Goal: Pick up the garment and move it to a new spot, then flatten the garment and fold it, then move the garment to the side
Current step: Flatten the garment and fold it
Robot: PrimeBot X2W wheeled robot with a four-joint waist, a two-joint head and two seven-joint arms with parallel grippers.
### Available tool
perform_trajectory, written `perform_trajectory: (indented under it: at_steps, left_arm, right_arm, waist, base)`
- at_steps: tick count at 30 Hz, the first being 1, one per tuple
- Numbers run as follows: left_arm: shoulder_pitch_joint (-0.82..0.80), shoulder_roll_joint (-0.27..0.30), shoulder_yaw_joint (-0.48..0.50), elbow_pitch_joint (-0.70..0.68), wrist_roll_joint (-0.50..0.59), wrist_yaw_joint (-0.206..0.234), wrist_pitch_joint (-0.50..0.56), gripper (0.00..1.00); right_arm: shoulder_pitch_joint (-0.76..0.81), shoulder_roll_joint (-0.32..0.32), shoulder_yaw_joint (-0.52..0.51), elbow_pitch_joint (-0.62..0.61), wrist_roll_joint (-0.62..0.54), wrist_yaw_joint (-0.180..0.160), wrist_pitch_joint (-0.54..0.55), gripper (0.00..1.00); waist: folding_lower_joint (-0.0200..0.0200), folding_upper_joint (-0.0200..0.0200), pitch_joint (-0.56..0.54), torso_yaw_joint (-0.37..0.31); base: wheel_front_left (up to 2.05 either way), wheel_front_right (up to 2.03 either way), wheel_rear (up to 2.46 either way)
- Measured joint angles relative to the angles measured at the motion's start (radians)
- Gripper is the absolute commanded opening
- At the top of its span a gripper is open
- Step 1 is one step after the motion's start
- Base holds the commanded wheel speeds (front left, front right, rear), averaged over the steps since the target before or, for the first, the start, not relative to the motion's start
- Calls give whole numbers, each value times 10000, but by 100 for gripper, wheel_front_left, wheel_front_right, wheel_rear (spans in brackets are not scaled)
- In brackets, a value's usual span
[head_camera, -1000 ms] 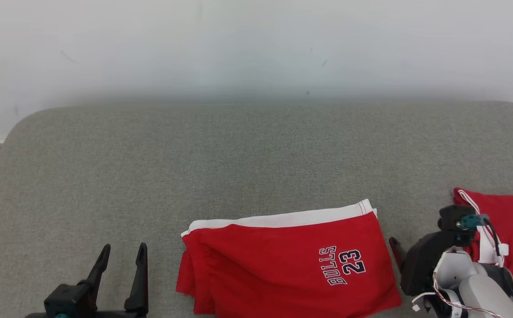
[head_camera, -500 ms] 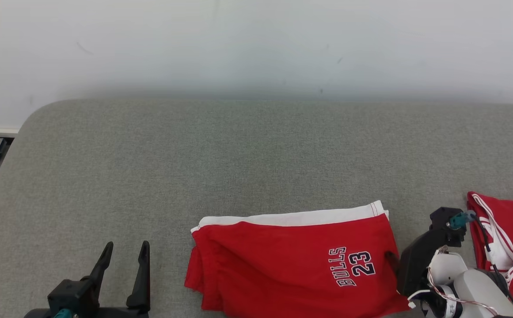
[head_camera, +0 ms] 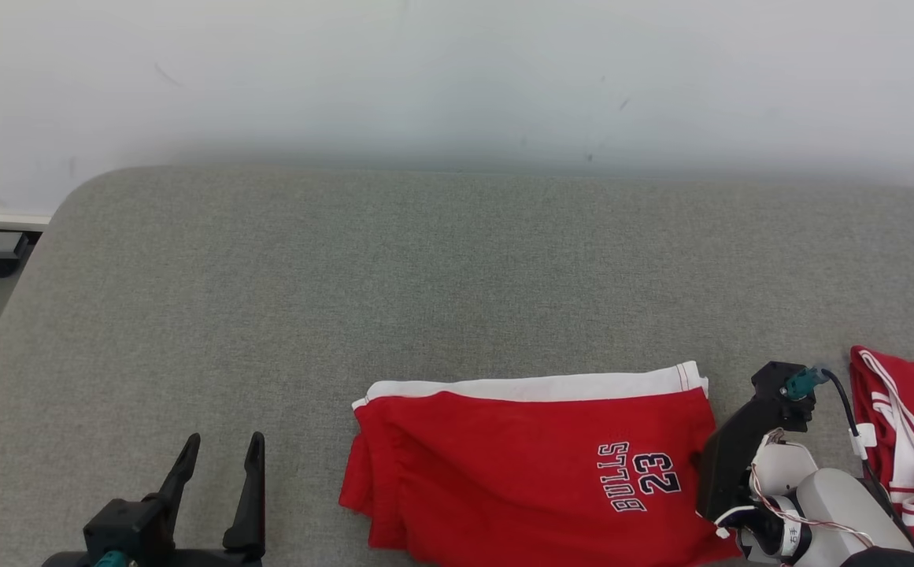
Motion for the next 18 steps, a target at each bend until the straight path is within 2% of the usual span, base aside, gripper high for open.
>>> perform_trajectory:
  at_steps: [1, 2, 4, 13, 18]
  left_arm:
    - [0, 0, 0, 0, 0, 0, 0, 100]
    - [-4, 0, 2, 8, -6, 0, 0, 100]
    - [-8, 10, 10, 40, -10, -2, -6, 100]
    - [-62, 23, 33, 192, -27, -81, -81, 100]
    - [-114, 29, 54, 263, -40, -81, -132, 100]
  right_arm:
    - [0, 0, 0, 0, 0, 0, 0, 35]
    - [-6, 2, -12, 23, 0, 0, 21, 18]
    - [-25, 6, -21, 54, 0, 0, 29, 0]
    - [-75, -58, -326, 19, 0, 0, 13, 0]
    - [-4, -591, -671, -291, -19, -2, -148, 0]
  waist:
    - [0, 0, 0, 0]
    - [0, 0, 1, 5]
    - [0, 0, 0, 9]
    - [0, 0, -37, -88]
    - [0, 0, -81, -178]
  base:
    - [0, 0, 0]
    - [0, 0, 0]
    - [0, 0, 0]
    - [0, 0, 0]
    - [0, 0, 0]
